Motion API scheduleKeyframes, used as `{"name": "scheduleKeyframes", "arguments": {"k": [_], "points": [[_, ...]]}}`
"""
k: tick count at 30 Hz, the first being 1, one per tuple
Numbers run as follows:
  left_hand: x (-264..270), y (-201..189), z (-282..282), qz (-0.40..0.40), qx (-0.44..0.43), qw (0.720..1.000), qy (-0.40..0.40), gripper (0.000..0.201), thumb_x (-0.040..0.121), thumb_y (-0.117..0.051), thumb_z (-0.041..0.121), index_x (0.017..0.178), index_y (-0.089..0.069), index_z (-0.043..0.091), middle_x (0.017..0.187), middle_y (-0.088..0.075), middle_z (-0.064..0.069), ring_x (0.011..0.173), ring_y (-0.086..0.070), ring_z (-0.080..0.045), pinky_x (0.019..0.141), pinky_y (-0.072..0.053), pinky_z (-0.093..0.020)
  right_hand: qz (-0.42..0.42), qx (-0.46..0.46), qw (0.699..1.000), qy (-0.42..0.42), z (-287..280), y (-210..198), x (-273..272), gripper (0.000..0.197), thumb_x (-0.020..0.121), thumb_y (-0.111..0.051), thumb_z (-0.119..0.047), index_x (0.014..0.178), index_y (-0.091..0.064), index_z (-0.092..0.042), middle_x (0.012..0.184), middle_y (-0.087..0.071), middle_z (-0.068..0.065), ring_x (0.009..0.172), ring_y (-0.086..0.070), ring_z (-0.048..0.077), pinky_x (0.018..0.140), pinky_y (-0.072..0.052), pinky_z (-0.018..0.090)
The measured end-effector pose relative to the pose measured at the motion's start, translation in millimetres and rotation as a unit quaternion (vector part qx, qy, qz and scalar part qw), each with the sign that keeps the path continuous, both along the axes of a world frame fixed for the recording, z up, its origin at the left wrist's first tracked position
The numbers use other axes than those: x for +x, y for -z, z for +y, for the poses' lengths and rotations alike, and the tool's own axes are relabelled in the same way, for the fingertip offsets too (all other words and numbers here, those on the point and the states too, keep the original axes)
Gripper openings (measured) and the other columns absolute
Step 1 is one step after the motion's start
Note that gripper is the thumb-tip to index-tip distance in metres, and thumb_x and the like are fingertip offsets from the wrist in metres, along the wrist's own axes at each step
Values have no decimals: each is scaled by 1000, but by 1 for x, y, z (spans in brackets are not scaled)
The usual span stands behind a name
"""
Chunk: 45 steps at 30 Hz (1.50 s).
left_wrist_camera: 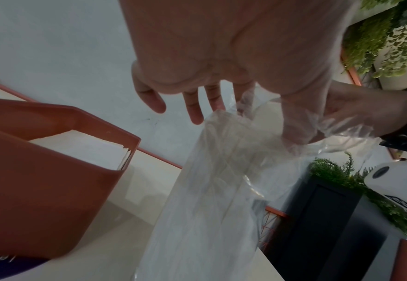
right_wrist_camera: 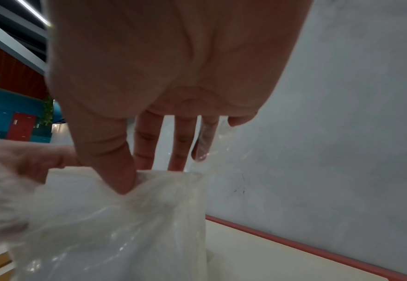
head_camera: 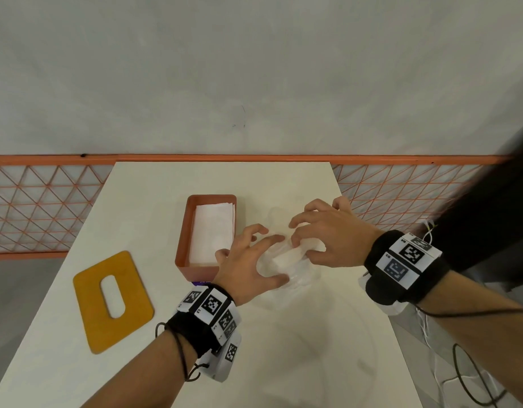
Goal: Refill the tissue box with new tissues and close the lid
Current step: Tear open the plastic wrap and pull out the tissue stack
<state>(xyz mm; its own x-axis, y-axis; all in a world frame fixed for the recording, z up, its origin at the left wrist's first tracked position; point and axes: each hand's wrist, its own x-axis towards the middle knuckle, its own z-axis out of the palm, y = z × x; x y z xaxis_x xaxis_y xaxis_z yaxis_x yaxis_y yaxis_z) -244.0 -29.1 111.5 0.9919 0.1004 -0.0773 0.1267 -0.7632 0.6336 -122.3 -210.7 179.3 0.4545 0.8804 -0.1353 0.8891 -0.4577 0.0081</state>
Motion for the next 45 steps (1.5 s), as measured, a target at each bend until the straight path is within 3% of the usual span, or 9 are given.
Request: {"name": "scheduleKeyframes", "arguments": {"k": [6, 13, 21, 27, 32, 35, 38, 42, 45], "points": [[-1, 0, 0, -11, 0, 1000, 4, 61, 68, -67, 66, 125, -46, 58, 136, -22, 28, 124, -31, 2, 102, -21, -40, 26, 32, 999, 17, -2, -10, 0, 28, 82, -53, -40, 108, -61, -43, 102, -66, -20, 110, -49, 6, 83, -20, 41], [-1, 2, 0, -28, -25, 999, -6, 42, 78, -65, 59, 118, -57, 53, 133, -27, 30, 121, -33, 4, 99, -17, -35, 106, 14, 992, 70, -8, -6, 7, 67, 73, -61, -33, 133, -34, -46, 114, -52, -25, 111, -43, 4, 88, -26, 38], [-2, 2, 0, -35, -56, 998, -1, 37, 81, -64, 55, 117, -57, 55, 131, -31, 33, 122, -34, 6, 97, -16, -34, 70, -28, 995, 67, -1, -9, 10, 32, 75, -61, -45, 107, -63, -39, 101, -64, -18, 100, -49, 9, 81, -27, 40], [-2, -5, -2, -5, -28, 1000, 6, 66, 64, -71, 66, 124, -50, 52, 134, -25, 31, 120, -37, 2, 99, -20, -36, 107, 29, 991, 75, -1, -14, 12, 25, 76, -57, -43, 100, -59, -38, 94, -65, -17, 95, -51, 7, 84, -28, 40], [1, -5, -4, -12, -29, 999, -31, 56, 69, -68, 65, 119, -59, 43, 128, -31, 30, 111, -40, 5, 92, -21, -33, 201, 168, 960, 95, -6, -21, 15, 29, 71, -56, -45, 99, -57, -41, 97, -65, -21, 96, -58, 5, 93, -42, 51], [3, -3, -4, -31, -87, 994, -54, 40, 76, -65, 63, 106, -67, 36, 126, -37, 30, 109, -43, 6, 98, -23, -35, 266, 201, 934, 132, -13, -15, 15, 47, 65, -72, -40, 108, -54, -43, 105, -62, -19, 100, -58, 8, 96, -46, 43], [4, 2, -3, -44, -162, 985, -42, 36, 71, -56, 75, 101, -61, 56, 133, -42, 28, 122, -45, 4, 112, -28, -46, 301, 184, 919, 177, -19, -4, 16, 63, 60, -81, -38, 115, -51, -44, 110, -64, -14, 104, -59, 11, 96, -48, 40], [3, 4, -2, -56, -185, 981, -22, 49, 73, -57, 73, 119, -53, 56, 136, -43, 29, 127, -39, 5, 114, -30, -47, 353, 220, 891, 182, -19, 0, 16, 40, 68, -87, -26, 105, -71, -25, 104, -73, -10, 98, -65, 5, 97, -50, 35], [3, 4, -2, -41, -170, 984, -24, 51, 66, -57, 79, 115, -50, 64, 137, -40, 32, 129, -35, 3, 113, -28, -49, 377, 281, 862, 190, -20, -1, 15, 33, 67, -88, -24, 97, -74, -29, 102, -75, -10, 100, -66, 9, 98, -49, 34]]}}
